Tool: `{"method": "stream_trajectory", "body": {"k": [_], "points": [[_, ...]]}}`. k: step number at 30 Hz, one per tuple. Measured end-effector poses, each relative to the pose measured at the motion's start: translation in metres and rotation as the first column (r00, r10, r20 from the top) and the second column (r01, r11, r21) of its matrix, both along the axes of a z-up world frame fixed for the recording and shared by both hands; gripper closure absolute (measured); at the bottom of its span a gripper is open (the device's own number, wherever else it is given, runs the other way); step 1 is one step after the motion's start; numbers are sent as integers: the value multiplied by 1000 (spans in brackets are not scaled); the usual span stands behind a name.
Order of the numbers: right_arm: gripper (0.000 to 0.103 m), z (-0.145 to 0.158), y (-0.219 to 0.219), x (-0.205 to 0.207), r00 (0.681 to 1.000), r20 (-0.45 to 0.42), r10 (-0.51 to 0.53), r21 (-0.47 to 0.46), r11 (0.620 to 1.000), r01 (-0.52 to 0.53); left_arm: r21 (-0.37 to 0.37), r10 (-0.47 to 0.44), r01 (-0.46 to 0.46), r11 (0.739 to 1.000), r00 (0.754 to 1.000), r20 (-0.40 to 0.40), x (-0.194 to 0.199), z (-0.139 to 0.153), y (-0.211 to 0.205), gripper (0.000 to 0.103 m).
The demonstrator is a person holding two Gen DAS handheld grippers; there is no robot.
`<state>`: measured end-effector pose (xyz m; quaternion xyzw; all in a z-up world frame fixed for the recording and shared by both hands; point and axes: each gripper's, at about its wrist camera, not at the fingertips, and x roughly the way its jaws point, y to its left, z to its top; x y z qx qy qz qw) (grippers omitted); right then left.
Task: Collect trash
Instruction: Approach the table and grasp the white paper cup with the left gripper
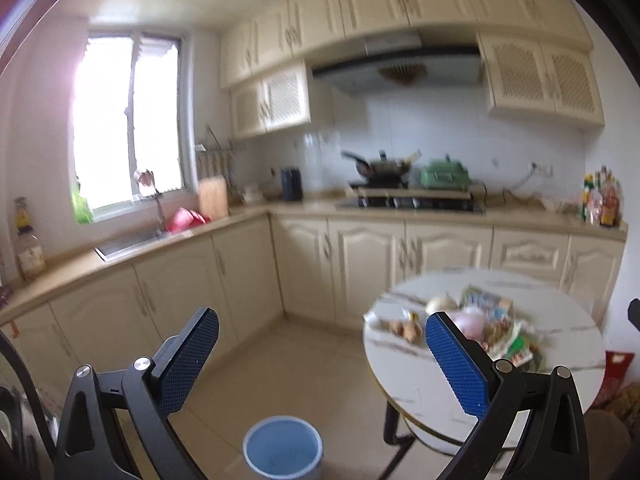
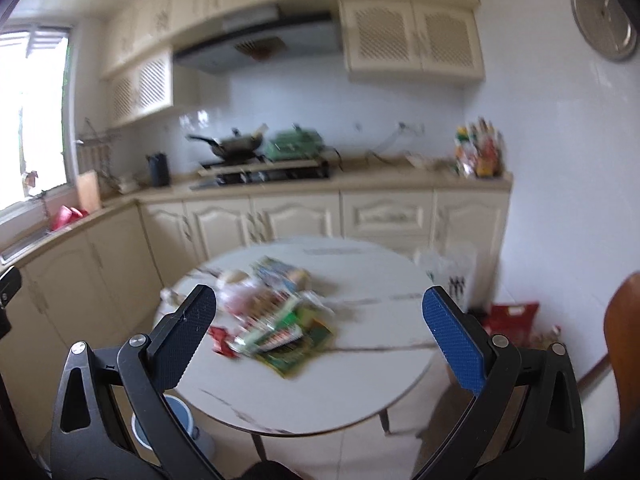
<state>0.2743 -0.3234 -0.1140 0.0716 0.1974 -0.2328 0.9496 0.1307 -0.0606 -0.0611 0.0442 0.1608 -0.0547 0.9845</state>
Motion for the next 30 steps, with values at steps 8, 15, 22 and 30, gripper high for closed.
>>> {"method": "stream_trajectory", "body": {"k": [8,15,22,30], "points": [[0,-61,-43,36,985,-167,-35,71,996,47,14,-124,130,991,971,-202,91,-40,-37,1],[0,-105,-68,76,962,-274,-23,120,991,58,36,-158,177,984,941,-300,190,-67,-61,1],[0,-112,-73,117,961,-275,9,149,988,33,35,-196,218,975,928,-316,326,-92,-57,1],[0,-116,-65,170,961,-274,34,133,991,3,-22,-188,194,981,904,-383,451,-137,-65,3]]}}
